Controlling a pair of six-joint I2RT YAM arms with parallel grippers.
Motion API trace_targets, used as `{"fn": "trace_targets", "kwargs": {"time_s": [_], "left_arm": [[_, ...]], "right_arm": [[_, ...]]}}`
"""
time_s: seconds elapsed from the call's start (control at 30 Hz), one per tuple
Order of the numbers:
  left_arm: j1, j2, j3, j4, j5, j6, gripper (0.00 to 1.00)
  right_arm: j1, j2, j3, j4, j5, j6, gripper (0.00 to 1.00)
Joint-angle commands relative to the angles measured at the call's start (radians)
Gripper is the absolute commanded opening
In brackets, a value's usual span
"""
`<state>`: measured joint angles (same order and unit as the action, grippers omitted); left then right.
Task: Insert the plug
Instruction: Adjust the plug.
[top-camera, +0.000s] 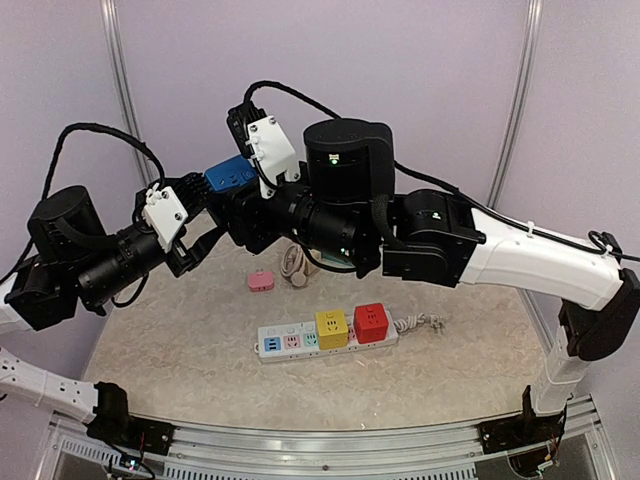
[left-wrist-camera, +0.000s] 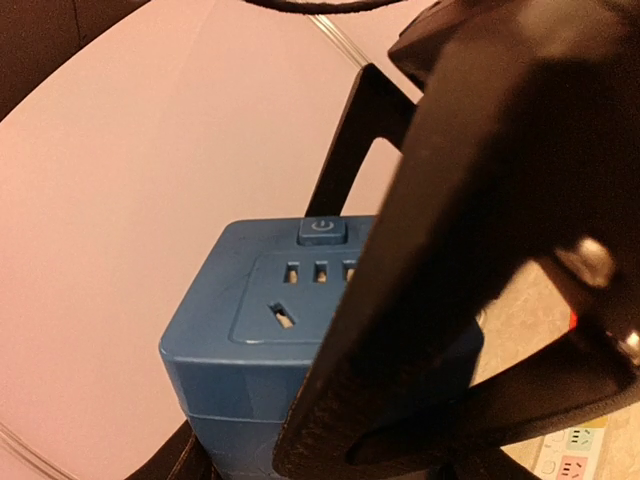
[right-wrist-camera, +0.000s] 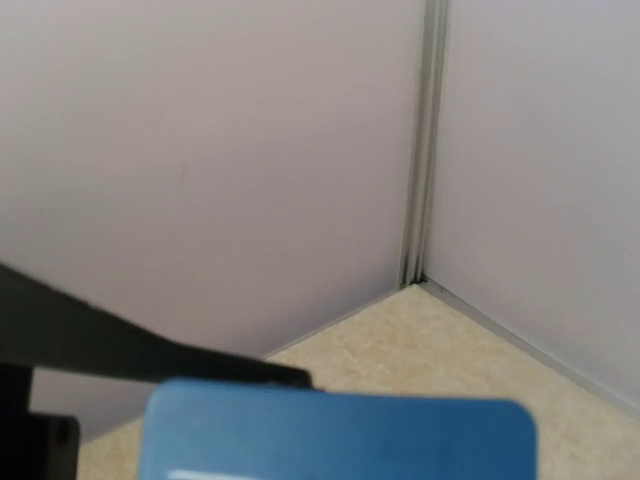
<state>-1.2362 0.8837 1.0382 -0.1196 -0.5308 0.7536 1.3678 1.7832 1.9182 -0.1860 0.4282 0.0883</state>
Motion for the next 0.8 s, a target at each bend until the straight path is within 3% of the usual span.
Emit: {"fn": "trace_targets", "kwargs": {"time_s": [0.0, 0.07, 0.1, 0.13, 0.2, 0.23, 0.27, 0.4, 0.5, 0.63, 0.77], "left_arm": [[0.001, -0.009, -0.014, 0.045, 0.012, 0.014, 0.0], [0.004, -0.016, -0.022, 0.026, 0.028, 0.011, 0.0], [0.006, -0.02, -0.023, -0.006, 0.049, 0.0, 0.03], [0.012, -0.024, -0.022, -0.049, 0.078, -0.019, 0.23], [0.034, -0.037, -0.032, -0.16, 0.146, -0.076, 0.72], [0.049, -0.048, -0.041, -0.208, 0.175, -0.116, 0.88], [0.067, -0.058, -0.055, -0.263, 0.207, -0.154, 0.97], [0.159, -0.12, -0.107, -0.379, 0.382, -0.264, 0.99], [0.244, -0.162, -0.153, -0.407, 0.467, -0.333, 0.99], [0.387, -0.239, -0.229, -0.392, 0.559, -0.472, 0.99], [0.502, -0.309, -0.316, -0.339, 0.592, -0.594, 0.99]], "right_arm": [[-0.002, 0.014, 0.025, -0.073, 0.051, -0.008, 0.32], [-0.009, 0.0, 0.012, -0.075, 0.028, -0.018, 0.07], [-0.013, -0.008, 0.004, -0.074, 0.018, -0.03, 0.0], [-0.019, -0.018, -0.008, -0.076, 0.002, -0.049, 0.0], [-0.043, -0.029, -0.018, -0.115, -0.074, -0.103, 0.0], [-0.061, -0.031, -0.017, -0.149, -0.116, -0.123, 0.0], [-0.086, -0.032, -0.017, -0.188, -0.173, -0.137, 0.0], [-0.196, -0.036, -0.084, -0.268, -0.452, -0.183, 0.0], [-0.227, -0.034, -0.214, -0.209, -0.611, -0.3, 0.0], [-0.23, -0.016, -0.36, -0.087, -0.73, -0.435, 0.0], [-0.255, 0.041, -0.36, -0.099, -0.793, -0.487, 0.0]]}}
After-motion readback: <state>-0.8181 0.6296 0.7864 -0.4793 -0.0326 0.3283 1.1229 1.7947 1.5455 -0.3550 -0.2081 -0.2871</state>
